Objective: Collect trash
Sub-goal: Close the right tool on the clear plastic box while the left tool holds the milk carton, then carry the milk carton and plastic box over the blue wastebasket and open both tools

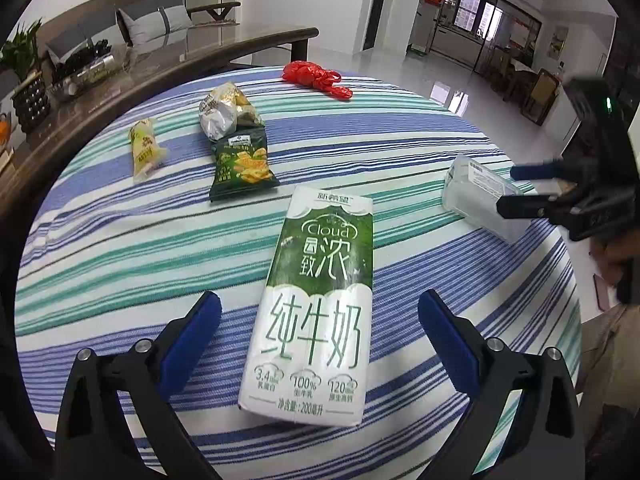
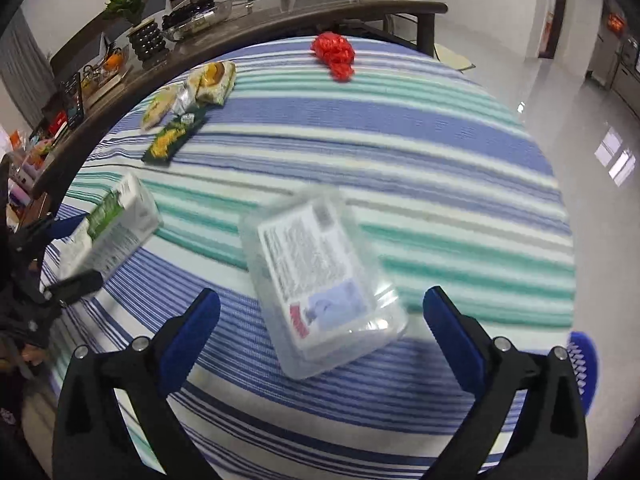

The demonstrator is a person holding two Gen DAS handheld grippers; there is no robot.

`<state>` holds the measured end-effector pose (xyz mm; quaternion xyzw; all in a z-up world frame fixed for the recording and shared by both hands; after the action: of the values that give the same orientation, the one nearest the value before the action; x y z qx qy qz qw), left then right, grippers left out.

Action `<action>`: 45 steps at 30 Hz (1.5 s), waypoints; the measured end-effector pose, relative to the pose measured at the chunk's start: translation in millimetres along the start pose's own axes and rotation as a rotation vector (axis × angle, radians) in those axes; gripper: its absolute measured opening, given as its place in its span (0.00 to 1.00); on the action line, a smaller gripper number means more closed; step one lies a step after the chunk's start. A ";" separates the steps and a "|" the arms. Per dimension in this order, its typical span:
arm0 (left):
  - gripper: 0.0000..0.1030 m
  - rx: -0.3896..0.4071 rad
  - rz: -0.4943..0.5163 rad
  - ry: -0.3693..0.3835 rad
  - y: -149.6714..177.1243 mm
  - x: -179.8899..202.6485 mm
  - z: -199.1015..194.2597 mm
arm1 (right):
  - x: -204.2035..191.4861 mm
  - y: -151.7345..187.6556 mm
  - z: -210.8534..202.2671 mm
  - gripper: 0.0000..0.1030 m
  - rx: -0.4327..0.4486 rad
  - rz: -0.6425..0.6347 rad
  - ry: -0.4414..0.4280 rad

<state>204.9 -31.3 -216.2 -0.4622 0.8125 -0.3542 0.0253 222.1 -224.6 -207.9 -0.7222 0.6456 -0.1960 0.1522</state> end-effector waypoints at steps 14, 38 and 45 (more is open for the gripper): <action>0.49 0.061 0.035 -0.066 -12.2 4.7 -9.0 | -21.7 -19.8 -0.2 0.61 -0.066 -0.193 0.068; 0.49 -0.006 0.150 0.404 -70.9 306.2 75.4 | 251.7 98.0 -73.1 0.61 0.014 0.374 0.110; 0.50 -0.107 0.167 0.445 -77.4 396.0 179.5 | 362.4 162.1 -38.6 0.61 -0.048 0.554 0.204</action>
<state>101.5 -459.9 -190.6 -0.3045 0.8512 -0.4004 -0.1498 94.6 -602.3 -219.3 -0.4985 0.8346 -0.2032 0.1169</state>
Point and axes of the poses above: each gripper's, at about its wrist camera, not at the fingertips, and z roughly the way its jaws point, x to its right, y to its underside, the point moved 7 cm from there along z, roughly the way its jaws point, and after that the axes turned 14 degrees about y, right-handed, at the moved point
